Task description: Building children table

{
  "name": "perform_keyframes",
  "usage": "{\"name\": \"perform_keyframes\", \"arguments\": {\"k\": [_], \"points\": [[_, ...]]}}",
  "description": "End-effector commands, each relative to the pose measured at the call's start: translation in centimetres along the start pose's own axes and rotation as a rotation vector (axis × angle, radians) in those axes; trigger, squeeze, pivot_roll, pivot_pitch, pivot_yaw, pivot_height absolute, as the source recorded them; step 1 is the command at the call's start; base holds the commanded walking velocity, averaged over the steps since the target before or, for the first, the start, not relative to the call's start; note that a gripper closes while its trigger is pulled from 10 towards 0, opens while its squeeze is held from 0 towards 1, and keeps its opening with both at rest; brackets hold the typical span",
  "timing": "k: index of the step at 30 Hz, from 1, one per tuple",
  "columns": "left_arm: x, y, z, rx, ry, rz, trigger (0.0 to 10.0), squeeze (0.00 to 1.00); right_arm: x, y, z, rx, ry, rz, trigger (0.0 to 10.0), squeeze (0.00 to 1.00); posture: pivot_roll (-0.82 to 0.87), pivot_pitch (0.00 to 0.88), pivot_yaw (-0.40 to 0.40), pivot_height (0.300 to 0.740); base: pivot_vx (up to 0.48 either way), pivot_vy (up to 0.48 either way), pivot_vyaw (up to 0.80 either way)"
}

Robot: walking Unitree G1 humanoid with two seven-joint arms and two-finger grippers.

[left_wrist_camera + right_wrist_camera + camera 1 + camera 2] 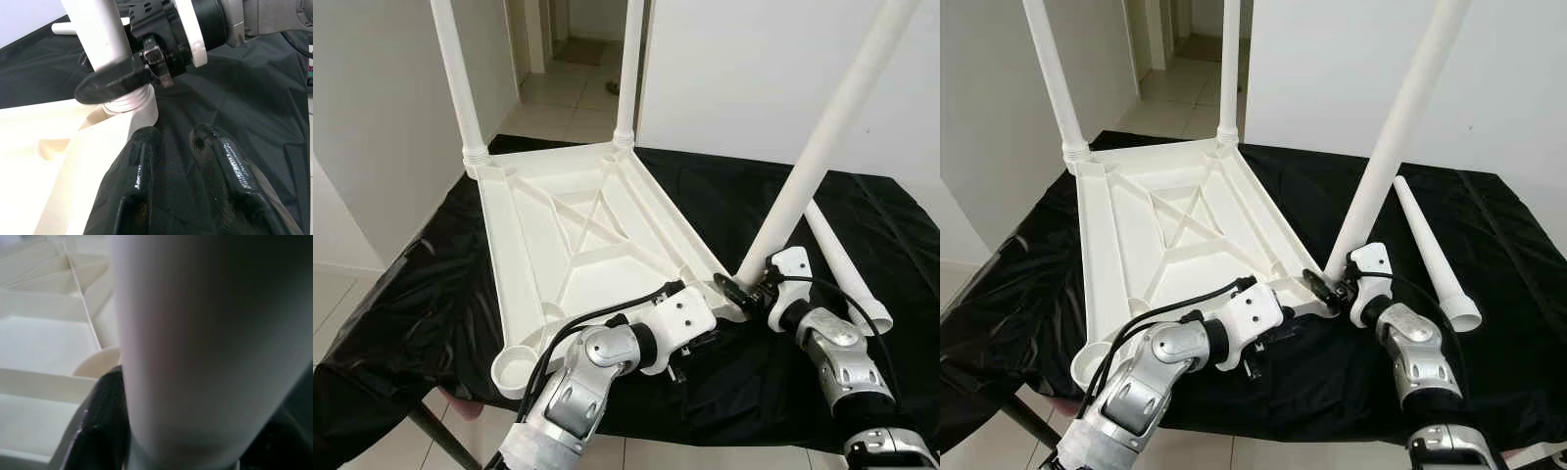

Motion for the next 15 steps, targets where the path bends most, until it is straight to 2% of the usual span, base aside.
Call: {"name": "perform_keyframes", "arguments": {"k": [1, 7, 15], "points": [[-1.4, 0.6, -0.1, 0.032, 0.156, 0.021, 10.0, 0.00, -0.4, -0.9, 0.0, -0.039, 0.033, 0.026, 0.0, 0.00, 0.00, 0.019, -0.024, 0.740, 0.000, 0.000, 0.00], [-1.4, 0.7, -0.2, 0.035, 0.153, 0.022, 10.0, 0.00, 0.2, -1.1, 0.3, -0.030, 0.015, 0.022, 0.0, 0.00, -0.01, 0.025, -0.021, 0.740, 0.000, 0.000, 0.00], [-1.3, 0.6, -0.3, 0.034, 0.153, 0.025, 10.0, 0.00, 2.2, -1.0, 0.8, 0.002, -0.190, -0.054, 0.0, 0.00, -0.01, 0.031, -0.026, 0.740, 0.000, 0.000, 0.00]]}}
Point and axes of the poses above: a point about 5 cm out from each wrist's last joint towards the gripper, its own z axis pointing back from the gripper into the wrist, its own y axis along the axis of the wrist's last joint, x = y × z, the point moved 6 cm from there along -z, pointing out of the wrist towards the gripper, and after that the axes turned 7 degrees about z, right-handed, at the moved point
